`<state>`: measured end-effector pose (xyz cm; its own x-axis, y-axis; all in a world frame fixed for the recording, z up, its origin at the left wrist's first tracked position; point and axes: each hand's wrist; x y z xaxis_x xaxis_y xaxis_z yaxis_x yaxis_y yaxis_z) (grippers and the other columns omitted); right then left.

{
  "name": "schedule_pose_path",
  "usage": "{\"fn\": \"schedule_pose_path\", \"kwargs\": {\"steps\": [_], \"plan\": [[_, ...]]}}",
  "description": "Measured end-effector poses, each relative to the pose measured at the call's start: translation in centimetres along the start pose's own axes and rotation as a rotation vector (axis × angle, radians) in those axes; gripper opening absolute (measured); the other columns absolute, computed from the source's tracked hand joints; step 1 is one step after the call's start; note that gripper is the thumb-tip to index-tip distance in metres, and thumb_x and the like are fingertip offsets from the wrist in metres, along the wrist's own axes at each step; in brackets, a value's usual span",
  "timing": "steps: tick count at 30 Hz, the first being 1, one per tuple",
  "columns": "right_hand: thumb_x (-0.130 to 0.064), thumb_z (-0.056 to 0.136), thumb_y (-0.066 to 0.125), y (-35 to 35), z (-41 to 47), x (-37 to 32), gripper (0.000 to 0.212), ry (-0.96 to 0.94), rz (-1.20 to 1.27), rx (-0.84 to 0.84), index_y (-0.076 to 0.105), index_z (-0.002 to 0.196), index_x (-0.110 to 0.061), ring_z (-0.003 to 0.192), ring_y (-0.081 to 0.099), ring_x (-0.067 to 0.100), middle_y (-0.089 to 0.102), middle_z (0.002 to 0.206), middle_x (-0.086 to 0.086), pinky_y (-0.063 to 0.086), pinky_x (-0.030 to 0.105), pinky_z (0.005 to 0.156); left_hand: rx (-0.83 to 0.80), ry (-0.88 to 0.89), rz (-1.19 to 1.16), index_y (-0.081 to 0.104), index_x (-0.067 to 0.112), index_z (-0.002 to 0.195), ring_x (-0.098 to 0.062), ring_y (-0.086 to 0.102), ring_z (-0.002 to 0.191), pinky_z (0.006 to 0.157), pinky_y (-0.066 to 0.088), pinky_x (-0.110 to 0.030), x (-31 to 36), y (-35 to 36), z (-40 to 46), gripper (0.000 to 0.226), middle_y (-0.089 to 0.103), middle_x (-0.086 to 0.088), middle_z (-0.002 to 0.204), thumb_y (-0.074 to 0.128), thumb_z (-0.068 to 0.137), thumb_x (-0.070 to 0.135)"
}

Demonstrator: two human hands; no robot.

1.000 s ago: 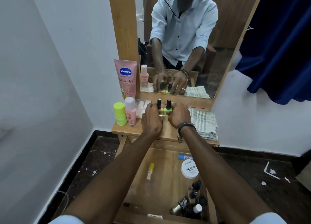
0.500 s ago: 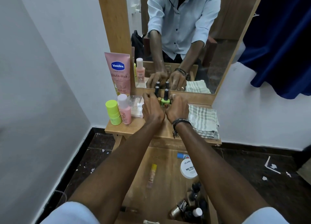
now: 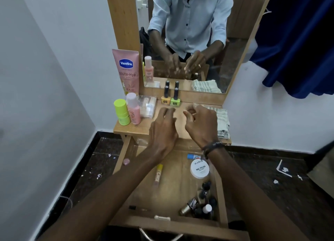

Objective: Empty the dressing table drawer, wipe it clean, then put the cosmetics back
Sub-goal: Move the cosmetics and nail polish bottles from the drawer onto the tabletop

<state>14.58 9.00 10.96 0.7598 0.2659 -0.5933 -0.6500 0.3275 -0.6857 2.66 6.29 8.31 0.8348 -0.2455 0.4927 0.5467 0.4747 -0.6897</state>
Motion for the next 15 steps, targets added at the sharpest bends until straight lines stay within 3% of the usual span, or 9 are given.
{"fn": "schedule_pose_path", "kwargs": {"steps": [3, 7, 11, 13, 15], "plan": [[-0.015, 0.085, 0.068, -1.9, -3.4, -0.1, 0.010, -0.061, 0.000, -0.223, 0.073, 0.092, -0.019, 0.070, 0.062, 0.007, 0.074, 0.085, -0.005, 0.047, 0.018, 0.070, -0.191, 0.100, 0.039, 0.065, 0.008, 0.101, -0.035, 0.062, 0.076, 0.060, 0.052, -0.045, -0.3, -1.8, -3.3, 0.015, 0.062, -0.011, 0.095, 0.059, 0.087, 0.005], [-0.017, 0.083, 0.064, 0.5, -7.1, -0.3, 0.007, 0.031, -0.128, -0.598, 0.068, 0.078, -0.020, 0.083, 0.066, 0.016, 0.072, 0.085, -0.001, 0.055, 0.030, 0.075, -0.648, -0.144, 0.313, 0.062, 0.013, 0.083, -0.032, 0.065, 0.092, 0.074, 0.051, -0.041, -1.7, -3.3, -6.4, 0.012, 0.063, -0.008, 0.091, 0.061, 0.082, 0.001], [-0.033, 0.089, 0.063, 4.2, -9.4, -1.7, 0.026, 0.096, -0.251, -0.814, 0.059, 0.095, -0.008, 0.106, 0.058, 0.032, 0.062, 0.112, 0.016, 0.044, 0.031, 0.073, -0.936, -0.187, 0.479, 0.059, 0.015, 0.118, -0.028, 0.057, 0.114, 0.108, 0.031, -0.053, -2.9, -4.7, -8.6, 0.026, 0.058, -0.006, 0.117, 0.060, 0.093, 0.016], [-0.037, 0.089, 0.064, 5.6, -10.3, -2.2, 0.034, 0.129, -0.257, -0.873, 0.058, 0.104, -0.006, 0.114, 0.054, 0.034, 0.057, 0.122, 0.020, 0.045, 0.035, 0.083, -0.998, -0.157, 0.534, 0.056, 0.014, 0.128, -0.032, 0.052, 0.124, 0.113, 0.027, -0.053, -3.3, -5.3, -9.5, 0.032, 0.058, -0.013, 0.125, 0.049, 0.097, 0.008], [-0.042, 0.087, 0.066, 6.8, -11.1, -2.3, 0.047, 0.154, -0.268, -0.876, 0.058, 0.112, -0.003, 0.114, 0.054, 0.034, 0.055, 0.124, 0.019, 0.047, 0.036, 0.089, -1.058, -0.146, 0.608, 0.053, 0.007, 0.131, -0.041, 0.042, 0.134, 0.111, 0.034, -0.049, -3.4, -5.8, -10.2, 0.035, 0.054, -0.023, 0.132, 0.043, 0.098, 0.001]]}}
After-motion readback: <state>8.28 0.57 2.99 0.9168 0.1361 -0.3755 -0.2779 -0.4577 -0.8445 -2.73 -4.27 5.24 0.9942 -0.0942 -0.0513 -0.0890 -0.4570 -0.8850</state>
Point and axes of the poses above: each hand's wrist, its own z-axis towards the middle knuckle, its own y-axis out of the palm, x = y × z
